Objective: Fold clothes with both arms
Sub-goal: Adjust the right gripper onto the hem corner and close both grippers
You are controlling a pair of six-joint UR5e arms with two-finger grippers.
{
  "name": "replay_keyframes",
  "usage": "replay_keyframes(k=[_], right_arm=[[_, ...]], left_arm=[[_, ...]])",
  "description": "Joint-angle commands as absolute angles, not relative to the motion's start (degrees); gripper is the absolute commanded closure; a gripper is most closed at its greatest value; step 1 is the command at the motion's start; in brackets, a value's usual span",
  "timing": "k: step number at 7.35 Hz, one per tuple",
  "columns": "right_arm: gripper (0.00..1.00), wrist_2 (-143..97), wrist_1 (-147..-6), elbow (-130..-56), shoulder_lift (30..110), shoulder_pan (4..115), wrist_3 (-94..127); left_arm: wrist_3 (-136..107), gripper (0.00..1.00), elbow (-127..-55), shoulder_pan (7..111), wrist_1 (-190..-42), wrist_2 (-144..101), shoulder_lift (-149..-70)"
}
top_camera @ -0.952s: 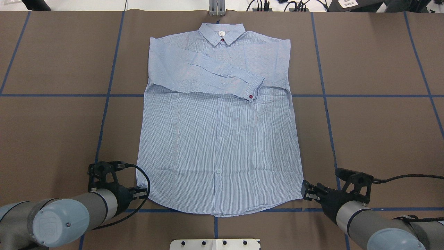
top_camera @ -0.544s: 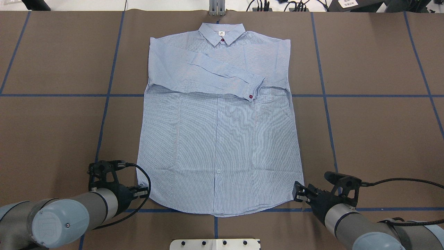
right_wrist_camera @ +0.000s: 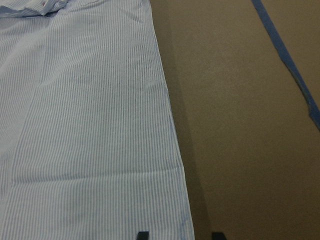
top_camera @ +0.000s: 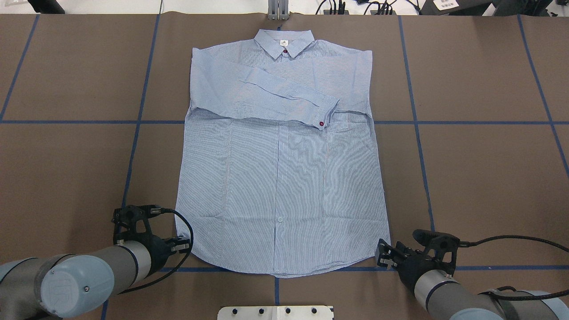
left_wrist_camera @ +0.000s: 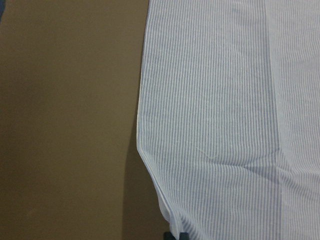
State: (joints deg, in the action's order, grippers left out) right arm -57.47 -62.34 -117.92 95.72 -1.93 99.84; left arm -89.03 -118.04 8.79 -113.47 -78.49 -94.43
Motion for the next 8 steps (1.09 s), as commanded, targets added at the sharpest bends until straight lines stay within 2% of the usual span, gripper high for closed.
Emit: replay_keyframes(k=[1, 2, 4, 8], right_arm=[[0.48, -56.0, -62.7, -117.7, 95.8, -3.5, 99.8], [0.52, -56.0, -62.7, -117.8, 95.9, -3.6, 99.8], [0.67, -55.8, -62.7, -117.8, 95.6, -4.1, 99.8], [0.69, -55.1, -62.8, -117.2, 96.0, -4.1, 99.5]], left_arm=[[-89.6, 1.00, -118.0, 8.8, -113.5, -78.4, -94.4], [-89.9, 1.00, -118.0, 8.8, -113.5, -78.4, -94.3], [-90.0, 1.00, -118.0, 8.8, -113.5, -78.5, -94.4], [-90.0, 1.00, -118.0, 8.8, -113.5, -78.5, -94.4]])
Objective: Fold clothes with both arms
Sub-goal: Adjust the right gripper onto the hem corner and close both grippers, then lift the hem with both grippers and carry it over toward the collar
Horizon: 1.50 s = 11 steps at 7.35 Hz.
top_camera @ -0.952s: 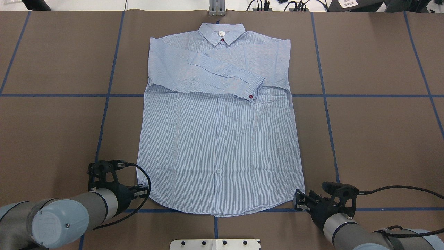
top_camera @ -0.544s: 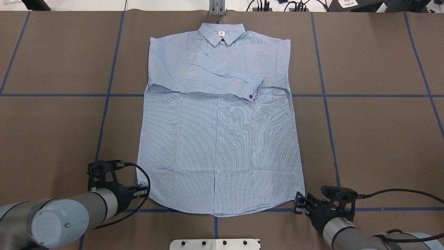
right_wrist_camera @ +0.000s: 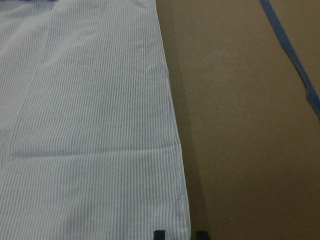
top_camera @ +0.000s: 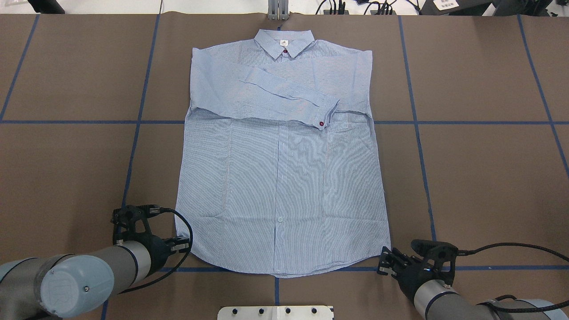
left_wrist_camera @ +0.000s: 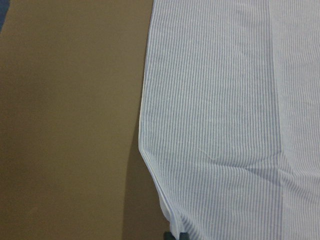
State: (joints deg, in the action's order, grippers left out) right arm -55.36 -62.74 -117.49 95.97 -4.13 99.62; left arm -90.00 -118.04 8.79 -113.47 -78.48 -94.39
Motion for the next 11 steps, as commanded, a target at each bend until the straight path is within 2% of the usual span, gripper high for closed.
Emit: replay_keyframes(k=[1, 2, 4, 6, 7, 8, 9, 10, 11], right_arm=[[0.72, -54.6, -62.8, -117.1, 95.6, -4.4, 99.5], [0.77, -53.9, -62.8, -116.8, 95.3, -4.9, 99.5], [0.79, -53.9, -62.8, -116.5, 95.6, -5.0, 99.5], [1.00, -53.8, -62.8, -116.6, 95.5, -4.7, 99.5], [1.00, -53.0, -62.8, -117.2, 95.5, -4.7, 99.5], [1.00, -53.5, -62.9, -121.4, 96.2, -4.3, 99.2], [1.00, -54.8, -65.5, -128.4, 98.9, -4.1, 99.1], [1.00, -58.9, -71.2, -138.7, 100.3, -3.3, 99.1], [1.00, -61.2, -79.5, -147.6, 100.0, -3.3, 99.1]], left_arm=[[-90.0, 1.00, -118.0, 8.8, -113.5, -78.5, -94.5], [-90.0, 1.00, -118.0, 8.8, -113.6, -78.5, -94.6], [-89.9, 1.00, -117.9, 8.8, -113.6, -78.7, -94.7], [-89.9, 1.00, -118.0, 8.8, -113.6, -78.8, -94.9], [-89.9, 1.00, -118.0, 8.9, -113.6, -78.8, -95.7], [-89.8, 1.00, -119.3, 8.9, -113.6, -79.0, -95.6], [-89.2, 1.00, -124.8, 9.2, -113.1, -79.3, -94.6], [-89.1, 1.00, -130.3, 9.8, -112.9, -82.4, -93.7], [-89.1, 1.00, -139.8, 9.8, -109.5, -85.2, -92.0]])
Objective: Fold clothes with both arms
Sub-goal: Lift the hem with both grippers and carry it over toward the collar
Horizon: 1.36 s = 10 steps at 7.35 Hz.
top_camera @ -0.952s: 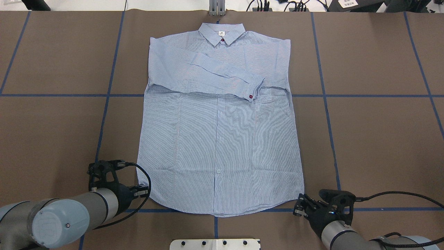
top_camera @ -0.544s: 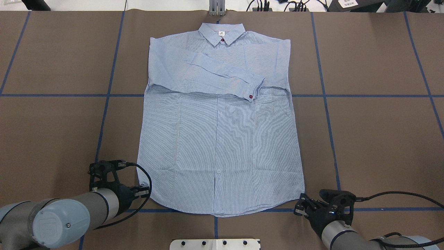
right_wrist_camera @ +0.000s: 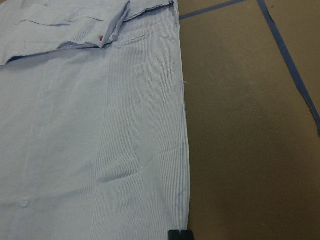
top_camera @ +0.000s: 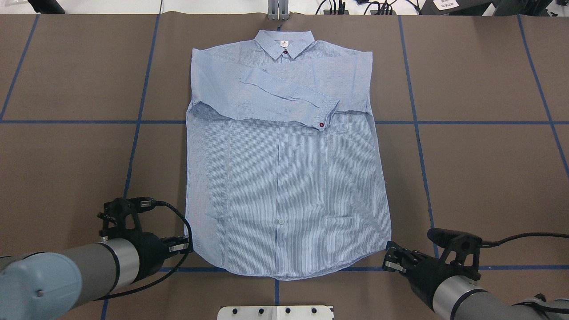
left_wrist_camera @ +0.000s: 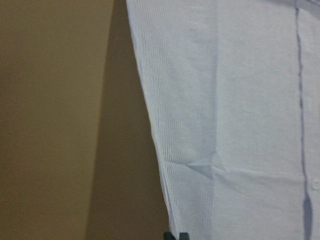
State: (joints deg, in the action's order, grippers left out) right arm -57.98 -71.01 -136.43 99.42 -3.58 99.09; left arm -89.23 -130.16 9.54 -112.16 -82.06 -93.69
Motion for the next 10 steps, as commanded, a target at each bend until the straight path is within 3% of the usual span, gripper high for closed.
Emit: replay_keyframes(k=[1, 2, 4, 6, 9, 10], right_arm=[[1.00, -66.0, -85.5, -154.6, 99.8, -2.7, 99.1], [1.00, -72.8, -88.0, -159.0, 99.4, 1.2, 99.1], [1.00, -81.2, -89.7, -158.5, 98.5, 10.1, 94.0], [1.00, -81.6, -90.1, -143.6, 86.3, 17.0, 89.3], [1.00, -82.2, -90.0, -134.0, 78.0, 26.1, 83.5], [1.00, -82.9, -90.0, -129.7, 74.3, 29.8, 82.9]], left_arm=[[-89.7, 1.00, -151.5, 9.8, -100.1, -89.7, -91.5], [-89.7, 1.00, -156.7, 10.5, -95.4, -93.5, -92.0], [-89.1, 1.00, -152.3, 13.7, -94.4, -93.9, -92.2], [-87.9, 1.00, -138.7, 19.3, -94.4, -93.4, -99.4], [-83.9, 1.00, -123.3, 32.6, -94.5, -92.5, -109.7], [-82.2, 1.00, -122.5, 34.7, -94.6, -90.2, -111.3]])
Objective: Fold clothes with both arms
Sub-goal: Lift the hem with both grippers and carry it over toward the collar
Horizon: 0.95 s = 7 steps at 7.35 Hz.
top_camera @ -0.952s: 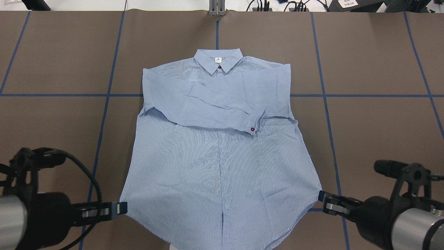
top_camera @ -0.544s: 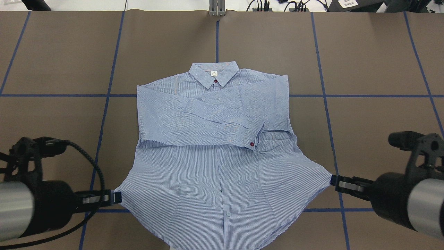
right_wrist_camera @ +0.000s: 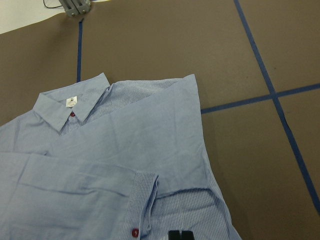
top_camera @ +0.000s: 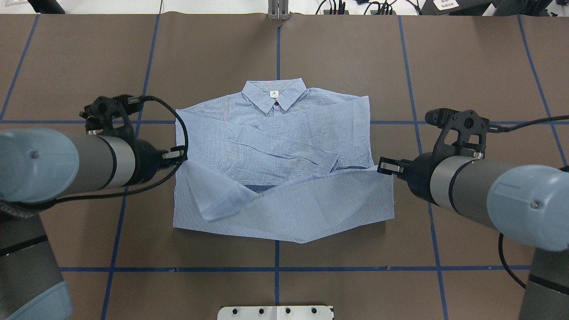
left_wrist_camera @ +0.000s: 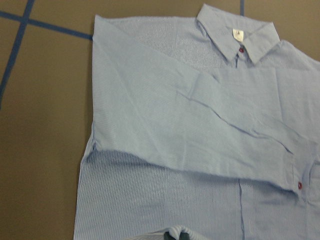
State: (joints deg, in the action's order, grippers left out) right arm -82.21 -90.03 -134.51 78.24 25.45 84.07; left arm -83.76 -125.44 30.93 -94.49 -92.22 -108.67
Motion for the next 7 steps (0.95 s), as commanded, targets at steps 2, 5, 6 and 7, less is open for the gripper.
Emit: replay_keyframes(k=[2, 5, 6, 7], right_arm=[[1.00, -84.9, -89.3, -121.0, 69.5, 35.4, 79.5], [1.00, -84.7, -86.5, -111.4, 63.1, 36.7, 78.8], [1.00, -84.7, -82.6, -107.3, 62.1, 36.7, 78.5], [1.00, -84.7, -77.1, -103.3, 62.1, 36.8, 78.1]], left_arm=[[-81.7, 1.00, -117.5, 37.6, -95.0, -87.5, -112.4], [-81.7, 1.00, -95.2, 37.4, -105.0, -83.1, -121.5], [-79.8, 1.00, -88.2, 37.4, -108.5, -82.7, -123.6], [-76.4, 1.00, -85.2, 37.5, -111.5, -81.0, -123.9]])
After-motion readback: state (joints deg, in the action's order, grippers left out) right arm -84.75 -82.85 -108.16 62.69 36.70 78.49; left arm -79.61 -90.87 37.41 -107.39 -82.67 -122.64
